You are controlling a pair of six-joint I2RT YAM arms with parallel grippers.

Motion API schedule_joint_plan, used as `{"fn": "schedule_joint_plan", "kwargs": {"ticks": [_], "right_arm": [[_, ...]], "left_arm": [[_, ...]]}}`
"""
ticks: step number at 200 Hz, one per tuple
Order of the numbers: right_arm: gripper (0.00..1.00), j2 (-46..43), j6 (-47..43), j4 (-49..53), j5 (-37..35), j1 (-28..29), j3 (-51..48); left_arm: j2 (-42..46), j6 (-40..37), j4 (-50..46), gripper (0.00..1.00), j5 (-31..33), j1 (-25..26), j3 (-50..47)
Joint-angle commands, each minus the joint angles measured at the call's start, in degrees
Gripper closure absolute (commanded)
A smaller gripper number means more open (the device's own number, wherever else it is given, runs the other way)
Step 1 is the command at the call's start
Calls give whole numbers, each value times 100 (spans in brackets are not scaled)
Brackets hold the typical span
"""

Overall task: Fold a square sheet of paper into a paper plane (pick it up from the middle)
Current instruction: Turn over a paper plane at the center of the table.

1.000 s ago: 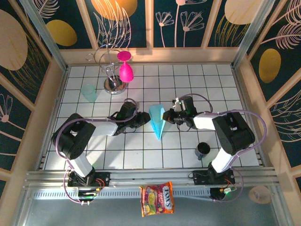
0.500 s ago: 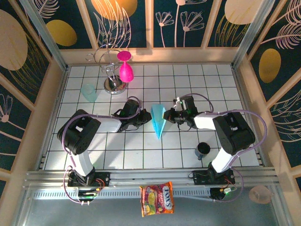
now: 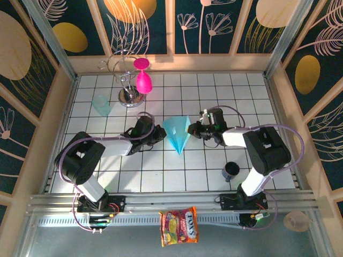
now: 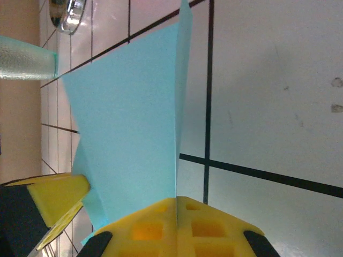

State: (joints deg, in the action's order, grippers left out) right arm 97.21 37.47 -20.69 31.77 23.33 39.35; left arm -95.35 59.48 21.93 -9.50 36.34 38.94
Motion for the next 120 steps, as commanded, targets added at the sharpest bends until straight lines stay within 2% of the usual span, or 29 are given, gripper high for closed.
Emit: {"fn": "schedule_joint_plan", "kwargs": {"ticks": [1,34,50,88,120], "right_arm": [[100,171,67,-36,-53,-19,-69],[100,258,62,68,-74,-22,-27],[97,160,11,234,-128,-22,33],[72,-450,-585,1490,-1006,-13,482],[61,-896,-791,1930,-1436,218,582]], "left_arm": [[-14,268,271,95,154,-3,-118],[-76,285,377,95,65,-3,-155],[-104,259,364,95,3,-4,-119],[-120,217,364,95,-164,-2,-45],[-106,226,385,95,-210,-1,-9]]}}
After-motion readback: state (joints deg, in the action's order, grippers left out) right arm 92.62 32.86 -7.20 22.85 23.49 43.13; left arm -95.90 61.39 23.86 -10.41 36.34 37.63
